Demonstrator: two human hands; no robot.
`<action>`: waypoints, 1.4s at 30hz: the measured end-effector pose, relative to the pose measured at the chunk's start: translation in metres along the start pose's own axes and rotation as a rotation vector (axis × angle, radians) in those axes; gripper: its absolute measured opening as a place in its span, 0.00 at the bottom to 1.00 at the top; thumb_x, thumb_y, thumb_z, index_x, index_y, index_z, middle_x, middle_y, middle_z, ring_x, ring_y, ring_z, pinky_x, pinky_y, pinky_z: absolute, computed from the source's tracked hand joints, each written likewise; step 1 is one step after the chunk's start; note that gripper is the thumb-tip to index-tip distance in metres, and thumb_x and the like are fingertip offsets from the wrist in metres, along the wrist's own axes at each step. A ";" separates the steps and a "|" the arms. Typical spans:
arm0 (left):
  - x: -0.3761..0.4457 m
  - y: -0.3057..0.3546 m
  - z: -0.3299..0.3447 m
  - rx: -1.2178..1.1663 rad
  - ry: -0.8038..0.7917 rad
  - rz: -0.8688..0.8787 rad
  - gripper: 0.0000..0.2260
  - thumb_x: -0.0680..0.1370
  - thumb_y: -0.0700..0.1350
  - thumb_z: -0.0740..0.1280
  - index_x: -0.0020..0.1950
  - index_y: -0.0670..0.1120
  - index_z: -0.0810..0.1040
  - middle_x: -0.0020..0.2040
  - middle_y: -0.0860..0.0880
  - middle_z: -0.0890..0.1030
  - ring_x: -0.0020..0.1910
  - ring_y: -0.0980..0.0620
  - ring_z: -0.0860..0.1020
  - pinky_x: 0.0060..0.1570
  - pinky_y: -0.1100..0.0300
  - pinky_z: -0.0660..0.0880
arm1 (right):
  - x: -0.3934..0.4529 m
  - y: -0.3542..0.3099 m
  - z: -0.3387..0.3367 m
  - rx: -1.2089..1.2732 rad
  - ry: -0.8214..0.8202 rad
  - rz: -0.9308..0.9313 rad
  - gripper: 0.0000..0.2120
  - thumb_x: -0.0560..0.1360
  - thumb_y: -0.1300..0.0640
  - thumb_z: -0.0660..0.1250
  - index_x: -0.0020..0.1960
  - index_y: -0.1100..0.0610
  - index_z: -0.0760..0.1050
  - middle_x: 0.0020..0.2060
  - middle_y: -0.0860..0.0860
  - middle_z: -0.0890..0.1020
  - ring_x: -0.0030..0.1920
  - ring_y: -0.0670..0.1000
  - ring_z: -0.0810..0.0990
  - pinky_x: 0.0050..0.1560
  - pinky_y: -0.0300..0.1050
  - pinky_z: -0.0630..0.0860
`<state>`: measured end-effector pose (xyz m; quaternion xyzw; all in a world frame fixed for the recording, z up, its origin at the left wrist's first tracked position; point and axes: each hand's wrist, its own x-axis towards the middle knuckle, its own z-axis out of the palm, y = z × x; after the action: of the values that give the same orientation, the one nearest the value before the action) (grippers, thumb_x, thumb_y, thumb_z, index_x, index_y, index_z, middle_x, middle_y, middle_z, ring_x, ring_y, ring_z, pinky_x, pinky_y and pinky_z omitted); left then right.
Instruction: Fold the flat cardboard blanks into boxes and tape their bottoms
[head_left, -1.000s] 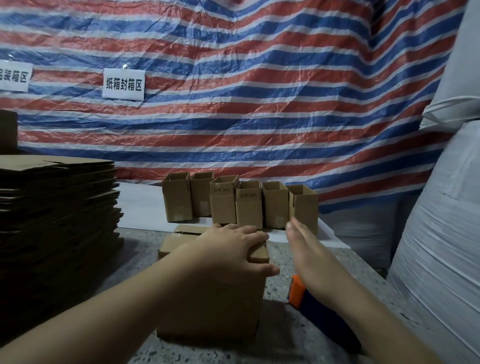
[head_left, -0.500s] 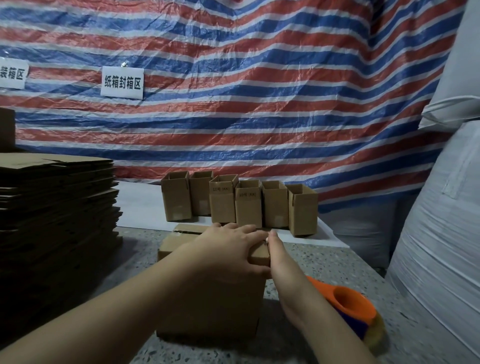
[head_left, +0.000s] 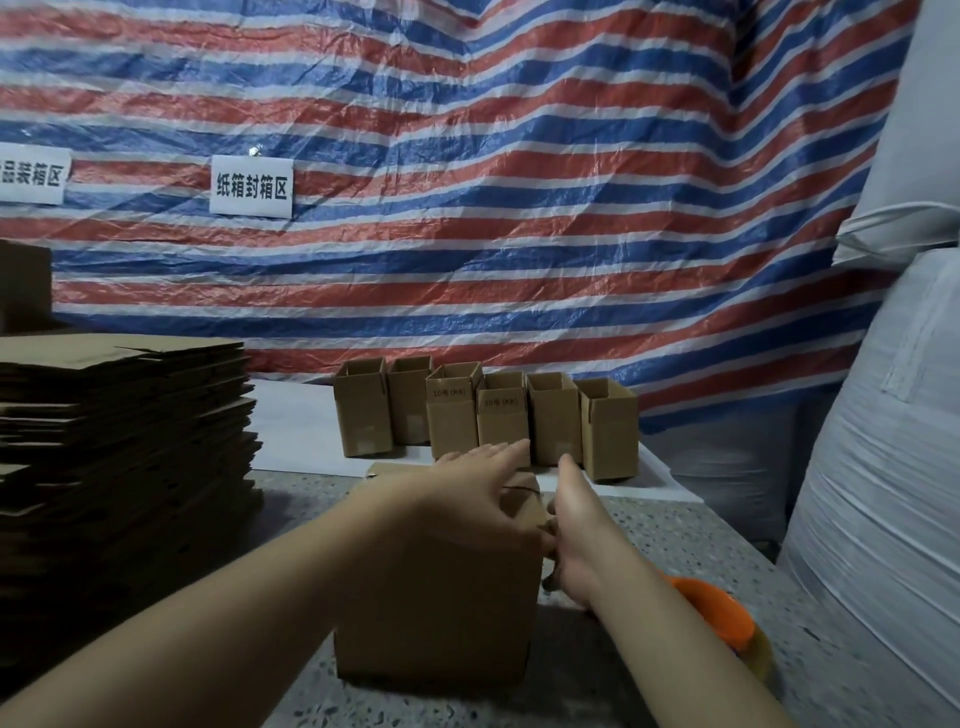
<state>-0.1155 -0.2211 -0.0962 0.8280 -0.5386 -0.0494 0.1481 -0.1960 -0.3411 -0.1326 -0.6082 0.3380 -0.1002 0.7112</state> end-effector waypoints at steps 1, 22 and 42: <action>0.000 -0.001 -0.005 -0.142 0.025 0.029 0.40 0.74 0.63 0.70 0.79 0.57 0.52 0.78 0.55 0.59 0.68 0.68 0.64 0.65 0.68 0.65 | 0.003 -0.005 0.001 -0.009 0.033 0.046 0.41 0.79 0.29 0.44 0.79 0.57 0.62 0.74 0.63 0.69 0.75 0.64 0.66 0.73 0.65 0.63; -0.058 -0.115 -0.019 -1.223 0.011 -0.602 0.34 0.77 0.72 0.54 0.67 0.46 0.76 0.52 0.42 0.85 0.50 0.40 0.83 0.50 0.41 0.79 | 0.011 -0.018 -0.008 0.097 -0.087 -0.019 0.34 0.79 0.29 0.51 0.63 0.57 0.76 0.58 0.63 0.81 0.59 0.63 0.79 0.58 0.61 0.76; -0.071 -0.094 0.046 -1.233 0.498 -0.293 0.26 0.69 0.59 0.70 0.64 0.52 0.75 0.59 0.49 0.82 0.55 0.52 0.82 0.50 0.60 0.79 | 0.011 0.048 -0.022 -0.148 -0.217 -0.590 0.33 0.76 0.70 0.67 0.69 0.38 0.66 0.61 0.48 0.79 0.59 0.49 0.81 0.48 0.44 0.83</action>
<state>-0.0737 -0.1306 -0.1732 0.6433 -0.2440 -0.1750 0.7043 -0.2139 -0.3536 -0.1817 -0.7372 0.0755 -0.2118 0.6372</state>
